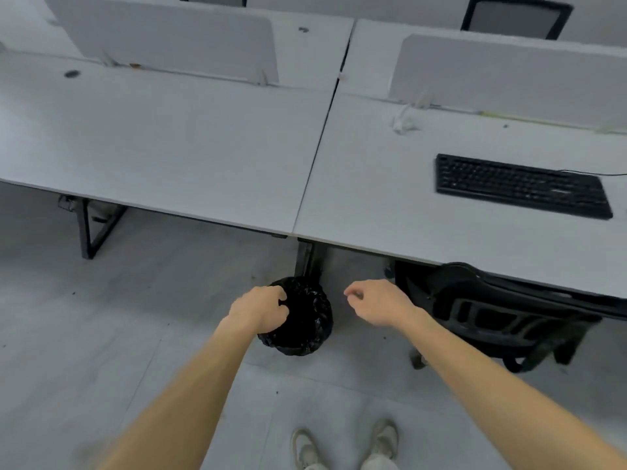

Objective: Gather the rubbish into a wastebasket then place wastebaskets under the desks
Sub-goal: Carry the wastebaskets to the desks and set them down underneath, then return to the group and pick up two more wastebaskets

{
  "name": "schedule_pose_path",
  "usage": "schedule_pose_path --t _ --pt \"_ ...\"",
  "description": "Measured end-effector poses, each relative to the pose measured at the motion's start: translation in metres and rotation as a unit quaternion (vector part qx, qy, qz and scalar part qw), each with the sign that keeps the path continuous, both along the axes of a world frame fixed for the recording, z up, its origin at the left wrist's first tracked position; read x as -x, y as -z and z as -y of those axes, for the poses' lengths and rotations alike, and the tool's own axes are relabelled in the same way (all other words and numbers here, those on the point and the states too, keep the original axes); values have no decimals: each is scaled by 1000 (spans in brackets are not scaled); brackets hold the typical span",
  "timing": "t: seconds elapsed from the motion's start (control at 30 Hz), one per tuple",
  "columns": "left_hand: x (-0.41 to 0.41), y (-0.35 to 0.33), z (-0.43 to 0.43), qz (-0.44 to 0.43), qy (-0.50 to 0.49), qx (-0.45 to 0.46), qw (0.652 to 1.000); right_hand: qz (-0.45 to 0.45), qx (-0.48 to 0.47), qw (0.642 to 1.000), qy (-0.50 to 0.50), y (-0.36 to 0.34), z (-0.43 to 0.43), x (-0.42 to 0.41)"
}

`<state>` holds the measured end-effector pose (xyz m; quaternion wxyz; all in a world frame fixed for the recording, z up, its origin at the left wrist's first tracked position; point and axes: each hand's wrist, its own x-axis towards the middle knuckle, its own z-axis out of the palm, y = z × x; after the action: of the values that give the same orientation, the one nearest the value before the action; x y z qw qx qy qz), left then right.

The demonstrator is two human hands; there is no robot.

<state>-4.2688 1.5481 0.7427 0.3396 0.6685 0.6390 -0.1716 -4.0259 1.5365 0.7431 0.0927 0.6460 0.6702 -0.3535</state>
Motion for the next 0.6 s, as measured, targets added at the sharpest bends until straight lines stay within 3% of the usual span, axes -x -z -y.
schedule_pose_path --t 0.17,0.27,0.6 --pt "-67 -67 36 79 54 -59 994 -50 -113 988 94 -105 87 -55" --pt "-133 -95 53 107 135 -109 979 -70 -198 961 183 -142 149 -101" --pt "-395 -130 152 143 381 -162 899 -24 -304 858 413 -157 359 -295"
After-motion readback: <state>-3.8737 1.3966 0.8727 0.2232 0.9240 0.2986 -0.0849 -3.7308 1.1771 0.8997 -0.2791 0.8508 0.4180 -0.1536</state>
